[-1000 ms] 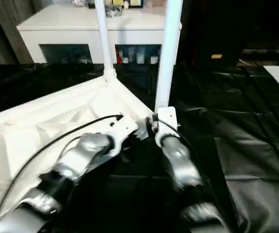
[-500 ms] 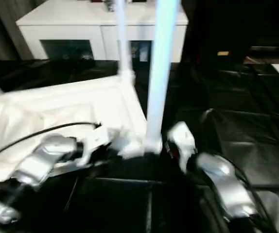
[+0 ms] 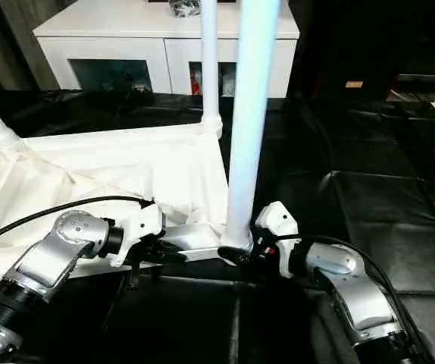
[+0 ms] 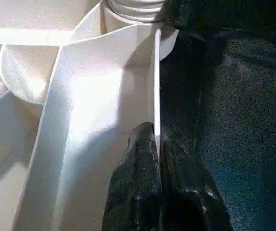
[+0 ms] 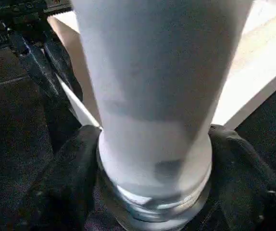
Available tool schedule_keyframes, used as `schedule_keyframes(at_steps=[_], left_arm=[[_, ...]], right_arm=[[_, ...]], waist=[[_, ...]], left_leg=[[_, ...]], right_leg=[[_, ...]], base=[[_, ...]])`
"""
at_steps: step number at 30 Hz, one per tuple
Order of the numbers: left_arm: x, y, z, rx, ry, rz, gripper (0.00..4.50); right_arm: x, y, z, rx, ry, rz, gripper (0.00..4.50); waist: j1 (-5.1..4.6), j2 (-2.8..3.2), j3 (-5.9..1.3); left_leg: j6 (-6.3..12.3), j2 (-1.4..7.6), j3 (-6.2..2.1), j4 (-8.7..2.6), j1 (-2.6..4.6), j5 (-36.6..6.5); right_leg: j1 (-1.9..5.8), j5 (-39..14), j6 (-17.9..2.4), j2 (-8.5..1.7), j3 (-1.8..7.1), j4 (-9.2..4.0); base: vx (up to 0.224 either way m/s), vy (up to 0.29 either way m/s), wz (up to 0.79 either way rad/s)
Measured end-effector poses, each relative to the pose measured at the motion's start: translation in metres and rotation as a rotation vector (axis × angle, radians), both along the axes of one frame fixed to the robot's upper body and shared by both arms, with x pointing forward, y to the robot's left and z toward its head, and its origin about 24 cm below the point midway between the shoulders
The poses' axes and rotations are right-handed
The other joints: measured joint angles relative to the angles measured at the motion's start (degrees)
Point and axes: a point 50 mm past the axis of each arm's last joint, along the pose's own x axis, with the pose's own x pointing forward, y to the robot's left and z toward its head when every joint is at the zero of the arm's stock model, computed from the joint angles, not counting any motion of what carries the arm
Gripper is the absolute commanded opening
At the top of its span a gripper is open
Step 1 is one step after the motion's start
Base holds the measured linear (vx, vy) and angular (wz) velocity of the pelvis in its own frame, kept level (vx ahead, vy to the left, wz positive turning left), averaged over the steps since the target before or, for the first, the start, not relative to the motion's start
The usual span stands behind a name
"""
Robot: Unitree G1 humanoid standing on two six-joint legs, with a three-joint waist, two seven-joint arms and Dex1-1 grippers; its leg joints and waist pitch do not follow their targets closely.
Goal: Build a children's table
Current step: Rotate leg to tighten
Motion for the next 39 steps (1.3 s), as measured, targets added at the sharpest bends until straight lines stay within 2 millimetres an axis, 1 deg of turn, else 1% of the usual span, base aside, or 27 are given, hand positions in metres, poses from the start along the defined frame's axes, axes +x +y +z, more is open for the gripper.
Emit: schedule_keyframes(at_steps=[5, 10, 13, 16, 18, 20, 23, 24, 26, 28, 29, 31, 33, 34, 39], left_arm=[[0.000, 0.000, 0.000, 0.000, 0.003, -0.003, 0.00], [0.000, 0.001, 0.000, 0.001, 0.018, 0.005, 0.00], [0.000, 0.002, -0.001, 0.005, 0.024, 0.021, 0.00], [0.004, -0.004, -0.003, 0.010, 0.002, 0.088, 0.00], [0.011, -0.013, -0.005, 0.007, -0.031, 0.180, 0.00], [0.019, -0.033, -0.007, 0.012, -0.071, 0.277, 0.00], [0.023, -0.058, -0.012, -0.005, -0.080, 0.378, 0.00], [0.024, -0.065, -0.013, -0.010, -0.076, 0.403, 0.00], [0.026, -0.075, -0.015, -0.005, -0.089, 0.453, 0.00], [0.027, -0.079, -0.014, -0.001, -0.100, 0.465, 0.00], [0.028, -0.079, -0.014, -0.001, -0.102, 0.466, 0.00], [0.028, -0.079, -0.013, 0.002, -0.109, 0.463, 0.00], [0.028, -0.079, -0.012, 0.002, -0.113, 0.451, 0.00], [0.028, -0.079, -0.012, 0.003, -0.116, 0.446, 0.00], [0.027, -0.076, -0.009, 0.005, -0.135, 0.412, 0.00]], right_arm=[[0.000, 0.000, 0.000, 0.001, 0.002, 0.003, 2.74], [0.000, 0.001, -0.001, 0.010, 0.006, 0.001, 2.72], [0.002, 0.004, -0.004, 0.020, 0.004, -0.028, 2.72], [0.014, 0.013, -0.008, 0.013, -0.027, -0.142, 2.72], [0.027, 0.026, -0.014, 0.041, -0.042, -0.322, 2.71], [0.043, 0.035, -0.017, 0.038, -0.055, -0.554, 2.71], [0.056, 0.045, -0.020, 0.015, -0.049, -0.741, 2.71], [0.060, 0.047, -0.020, 0.002, -0.052, -0.782, 2.71], [0.070, 0.052, -0.020, -0.042, -0.067, -0.838, 2.70], [0.073, 0.053, -0.020, -0.046, -0.074, -0.855, 2.70], [0.073, 0.053, -0.020, -0.042, -0.080, -0.860, 3.05], [0.073, 0.053, -0.020, -0.021, -0.082, -0.868, 3.40], [0.071, 0.053, -0.021, -0.006, -0.091, -0.858, 3.50], [0.070, 0.053, -0.022, -0.003, -0.095, -0.859, 3.62], [0.067, 0.051, -0.019, 0.002, -0.140, -0.839, 4.06]], waist=[[0.02, -0.01, 0.01], [0.01, -0.06, 0.04], [-0.18, -0.11, 0.05], [-0.96, -0.31, 0.05], [-1.71, -0.38, 0.07], [-2.02, -0.29, 0.08], [-2.08, 0.07, -0.13], [-2.21, 0.14, -0.18], [-2.48, 0.53, -0.42], [-2.50, 0.51, -0.41], [-2.45, 0.54, -0.43], [-2.33, 0.51, -0.42], [-2.03, 0.43, -0.36], [-1.92, 0.43, -0.36], [-1.71, 0.55, -0.31]], left_leg=[[0.00, 0.00, 0.00, 0.11, 0.00, 0.0], [0.00, 0.01, -0.01, 0.22, 0.01, 0.0], [-0.01, 0.02, -0.01, 0.27, 0.06, 0.0], [-0.09, 0.03, 0.00, 0.38, 0.22, 0.0], [-0.40, 0.01, 0.00, 0.38, 0.53, -0.1], [-0.42, -0.08, 0.04, 0.37, 0.93, -0.2], [-0.41, -0.11, 0.02, 0.29, 1.20, -0.2], [-0.41, -0.14, 0.02, 0.29, 1.14, -0.2], [-0.40, -0.25, 0.02, 0.27, 1.11, -0.2], [-0.39, -0.24, 0.02, 0.25, 1.01, -0.2], [-0.39, -0.24, 0.02, 0.20, 1.01, -0.2], [-0.38, -0.22, 0.02, 0.16, 0.98, -0.2], [-0.38, -0.18, 0.02, 0.11, 0.93, -0.2], [-0.38, -0.17, 0.02, 0.11, 0.93, -0.2], [-0.38, -0.14, 0.02, -0.06, 0.86, -0.2]], right_leg=[[0.00, 0.0, 0.0, -0.01, 0.01, 0.11], [0.00, 0.0, 0.0, -0.02, 0.01, 0.22], [0.02, 0.0, 0.0, -0.02, 0.03, 0.29], [0.07, 0.1, -0.1, -0.01, 0.09, 0.49], [0.31, 0.1, -0.2, -0.01, 0.12, 0.52], [0.63, 0.0, -0.1, -0.03, 0.23, 0.49], [1.05, -0.1, 0.2, -0.05, 0.22, 0.12], [1.06, -0.1, 0.2, -0.06, 0.23, -0.01], [1.13, -0.1, 0.2, -0.13, 0.27, -0.15], [1.12, -0.1, 0.2, -0.13, 0.27, -0.15], [1.11, -0.1, 0.2, -0.13, 0.26, -0.15], [1.10, -0.1, 0.2, -0.13, 0.23, -0.11], [1.07, -0.1, 0.2, -0.12, 0.20, -0.11], [1.06, -0.1, 0.2, -0.12, 0.20, -0.12], [0.95, 0.0, 0.0, -0.10, 0.15, -0.09]], base=[[0.000, 0.000, 0.00], [0.000, 0.000, 0.00], [0.000, 0.000, 0.00], [0.000, 0.000, 0.00], [0.000, 0.000, 0.00], [0.000, 0.000, 0.00], [0.000, 0.000, 0.00], [0.000, 0.000, 0.00], [0.000, 0.000, 0.00], [0.000, 0.000, 0.00], [0.000, 0.000, 0.00], [0.000, 0.000, 0.00], [0.000, 0.000, 0.00], [0.000, 0.000, 0.00], [0.000, 0.000, 0.00]])
